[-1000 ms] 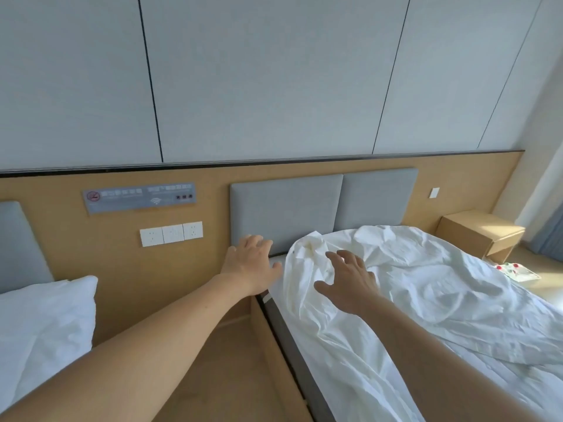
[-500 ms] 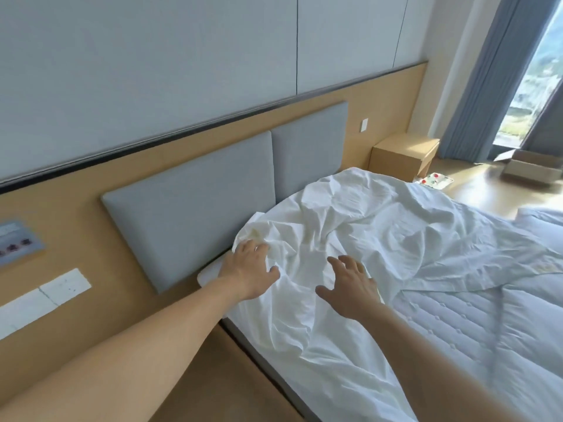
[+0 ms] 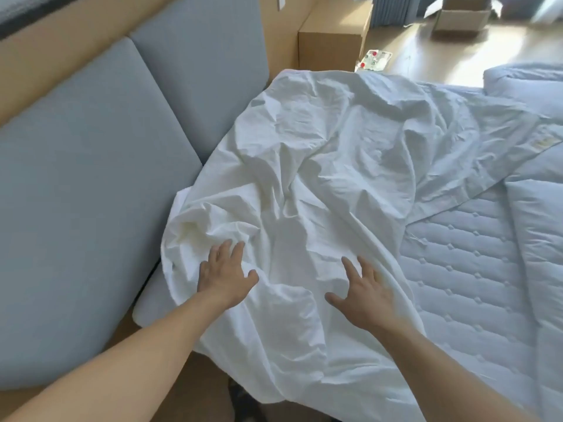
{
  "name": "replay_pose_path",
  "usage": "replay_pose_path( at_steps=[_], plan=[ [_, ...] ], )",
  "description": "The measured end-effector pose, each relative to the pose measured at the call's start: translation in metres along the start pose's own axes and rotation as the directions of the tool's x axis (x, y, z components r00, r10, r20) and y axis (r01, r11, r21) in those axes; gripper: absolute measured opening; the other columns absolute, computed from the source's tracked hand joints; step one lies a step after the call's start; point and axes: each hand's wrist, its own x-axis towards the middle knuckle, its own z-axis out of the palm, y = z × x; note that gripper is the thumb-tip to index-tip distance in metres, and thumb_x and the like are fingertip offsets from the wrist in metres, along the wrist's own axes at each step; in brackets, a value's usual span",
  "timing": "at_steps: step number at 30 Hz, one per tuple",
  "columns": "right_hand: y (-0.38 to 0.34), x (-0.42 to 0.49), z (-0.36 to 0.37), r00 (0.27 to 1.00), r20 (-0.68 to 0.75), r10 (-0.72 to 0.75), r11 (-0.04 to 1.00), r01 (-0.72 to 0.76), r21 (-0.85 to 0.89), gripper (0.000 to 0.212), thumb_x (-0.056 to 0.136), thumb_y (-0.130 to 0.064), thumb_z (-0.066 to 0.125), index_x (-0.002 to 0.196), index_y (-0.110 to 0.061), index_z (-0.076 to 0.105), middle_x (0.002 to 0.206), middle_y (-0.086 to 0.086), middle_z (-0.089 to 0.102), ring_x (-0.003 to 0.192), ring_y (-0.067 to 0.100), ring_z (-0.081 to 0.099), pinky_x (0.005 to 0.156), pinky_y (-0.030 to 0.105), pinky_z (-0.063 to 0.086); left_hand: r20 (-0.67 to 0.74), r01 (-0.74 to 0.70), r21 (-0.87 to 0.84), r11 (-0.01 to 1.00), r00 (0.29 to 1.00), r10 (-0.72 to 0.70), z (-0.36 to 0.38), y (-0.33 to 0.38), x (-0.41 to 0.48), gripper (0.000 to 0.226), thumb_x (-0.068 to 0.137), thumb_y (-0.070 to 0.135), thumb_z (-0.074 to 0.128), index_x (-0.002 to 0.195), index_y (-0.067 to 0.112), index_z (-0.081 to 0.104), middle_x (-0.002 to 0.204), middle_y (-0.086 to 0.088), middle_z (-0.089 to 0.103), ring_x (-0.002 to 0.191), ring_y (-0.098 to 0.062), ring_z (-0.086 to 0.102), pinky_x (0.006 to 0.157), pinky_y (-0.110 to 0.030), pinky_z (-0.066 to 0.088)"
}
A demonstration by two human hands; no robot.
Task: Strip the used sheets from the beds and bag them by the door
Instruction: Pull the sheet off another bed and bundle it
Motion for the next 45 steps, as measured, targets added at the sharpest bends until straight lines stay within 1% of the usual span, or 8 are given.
replay_pose_path(
  at_steps=[11,17,21,24,28,34,39,45],
  plan=[
    [-0.013,0.112,0.069,0.942,-0.014,0.334,0.939,-0.331,0.095,0.13,0.06,-0.088,0.061,0.147,-0.046,-0.027,0.157,-0.005,-0.036,0.147,0.022,-0.028,0.113,0.064,0.015,-0.105,-0.007,0.233,0.972,0.994,0.033,0.053,-0.054,0.192,0.126,0.063,0.087,0.049,0.151,0.036,-0.025,0.155,-0.016,-0.037,0.14,-0.037,-0.037,0.111,-0.068,0.004],
    [-0.002,0.152,0.077,0.913,-0.088,0.398,0.914,-0.386,0.127,0.145,0.051,-0.08,0.074,0.127,-0.051,-0.046,0.144,-0.005,-0.054,0.141,0.024,-0.039,0.109,0.073,0.007,0.039,0.15,0.076,0.986,0.987,-0.153,0.068,-0.069,0.236,0.141,0.051,0.085,0.062,0.149,0.036,-0.027,0.16,-0.018,-0.024,0.148,-0.041,0.009,0.117,-0.052,0.014],
    [0.01,0.165,0.082,0.888,-0.153,0.434,0.899,-0.415,0.138,0.15,0.054,-0.065,0.083,0.137,-0.047,-0.041,0.152,0.002,-0.045,0.151,0.028,-0.006,0.11,0.061,0.028,0.11,0.182,0.104,0.978,0.975,-0.193,0.078,-0.075,0.245,0.14,0.063,0.07,0.075,0.154,0.024,-0.021,0.154,-0.024,0.02,0.138,-0.039,0.033,0.111,-0.047,0.029],
    [0.017,0.174,0.081,0.86,-0.148,0.488,0.867,-0.458,0.197,0.147,0.06,-0.05,0.088,0.151,-0.031,-0.027,0.158,0.023,0.005,0.141,0.037,0.027,0.108,0.047,0.036,0.113,0.18,0.091,0.979,0.975,-0.19,0.073,-0.076,0.25,0.108,0.08,0.048,0.074,0.154,0.014,0.003,0.14,-0.018,0.044,0.125,-0.037,0.05,0.099,-0.046,0.043],
    [0.008,0.181,0.076,0.828,-0.117,0.548,0.825,-0.512,0.238,0.094,0.078,-0.034,0.078,0.147,-0.012,0.018,0.12,0.018,0.052,0.113,0.038,0.055,0.085,0.042,0.045,0.072,0.072,0.128,0.989,0.994,-0.082,0.063,-0.072,0.234,0.032,0.092,0.025,0.056,0.122,0.016,0.052,0.121,-0.008,0.063,0.11,-0.032,0.062,0.081,-0.037,0.046],
    [-0.016,0.152,0.054,0.85,-0.23,0.473,0.835,-0.351,0.423,0.018,0.085,-0.02,0.056,0.103,-0.019,0.053,0.098,0.012,0.063,0.095,0.034,0.06,0.073,0.035,0.041,0.063,0.021,-0.216,0.976,0.998,-0.008,0.036,-0.016,0.186,0.024,0.089,0.032,0.055,0.105,0.017,0.064,0.113,-0.012,0.067,0.102,-0.033,0.062,0.08,-0.035,0.046],
    [-0.053,0.119,-0.005,0.868,-0.21,0.449,0.479,-0.035,0.877,0.02,0.084,-0.011,0.057,0.083,-0.03,0.064,0.079,-0.005,0.065,0.078,0.023,0.061,0.065,0.033,0.048,0.059,0.035,-0.664,0.746,0.998,0.005,-0.012,0.057,0.123,0.021,0.068,0.036,0.057,0.078,0.017,0.062,0.091,-0.01,0.071,0.083,-0.03,0.062,0.071,-0.035,0.048],
    [-0.099,0.071,-0.112,0.911,-0.276,0.308,0.059,0.271,0.961,0.031,0.084,-0.002,0.055,0.083,-0.03,0.066,0.08,-0.004,0.068,0.078,0.02,0.063,0.071,0.036,0.054,-0.127,-0.161,-0.947,0.28,0.983,0.136,-0.106,0.132,0.063,0.011,0.085,0.013,0.067,0.082,0.023,0.072,0.077,0.005,0.074,0.079,-0.018,0.07,0.067,-0.035,0.058]
  ],
)
